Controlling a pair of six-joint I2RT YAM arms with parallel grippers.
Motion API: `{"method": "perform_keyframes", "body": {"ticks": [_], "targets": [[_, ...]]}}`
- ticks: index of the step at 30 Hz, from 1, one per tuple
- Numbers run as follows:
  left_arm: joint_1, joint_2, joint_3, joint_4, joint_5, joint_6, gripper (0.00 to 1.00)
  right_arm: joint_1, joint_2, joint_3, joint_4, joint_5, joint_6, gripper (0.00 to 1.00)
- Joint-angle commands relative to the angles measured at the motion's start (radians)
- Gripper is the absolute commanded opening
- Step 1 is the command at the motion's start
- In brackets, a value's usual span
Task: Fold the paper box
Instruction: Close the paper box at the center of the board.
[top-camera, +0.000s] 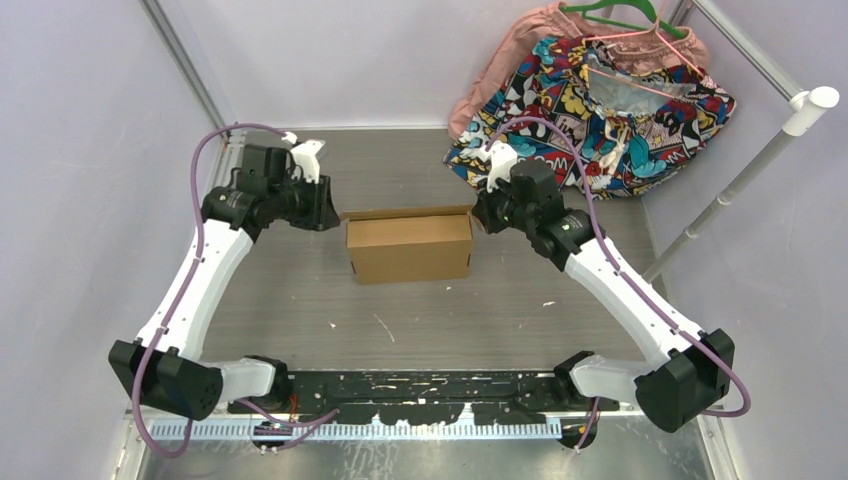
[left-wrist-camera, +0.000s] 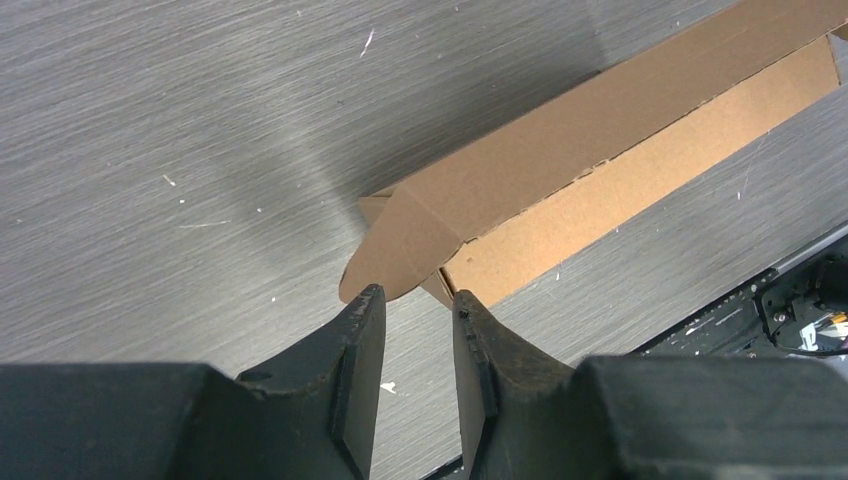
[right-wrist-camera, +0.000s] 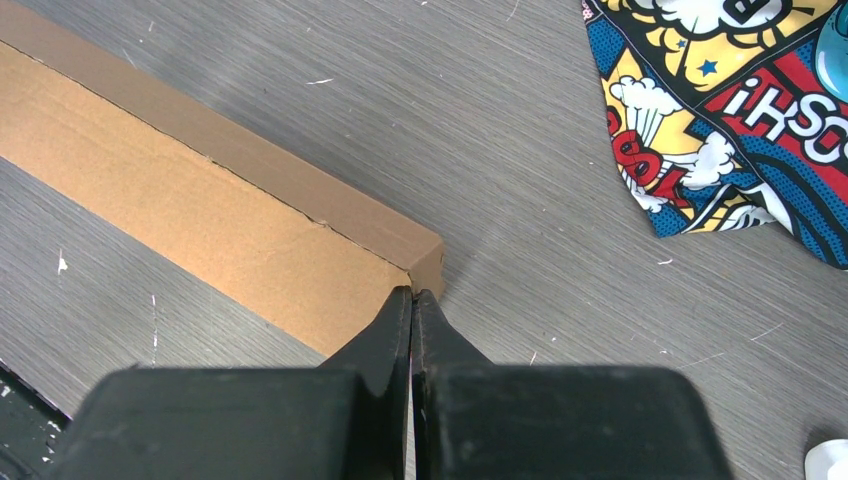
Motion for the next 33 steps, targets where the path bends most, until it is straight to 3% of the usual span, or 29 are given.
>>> {"method": "perform_keyframes", "body": {"ticks": [1,19,33], "targets": [[-0.004,0.003,0.003,0.057,-0.011,0.017,0.31,0.007,-0.002,0.041,0.03,-0.002,0.006,0.01],[-0.005,0.029,0.021,0.098,-0.004,0.044,0.29,0.007,0.008,0.043,0.031,-0.009,0.008,0.01],[-0.005,0.057,0.038,0.095,-0.001,0.037,0.17,0.009,0.016,0.055,0.026,-0.015,0.007,0.01]]}}
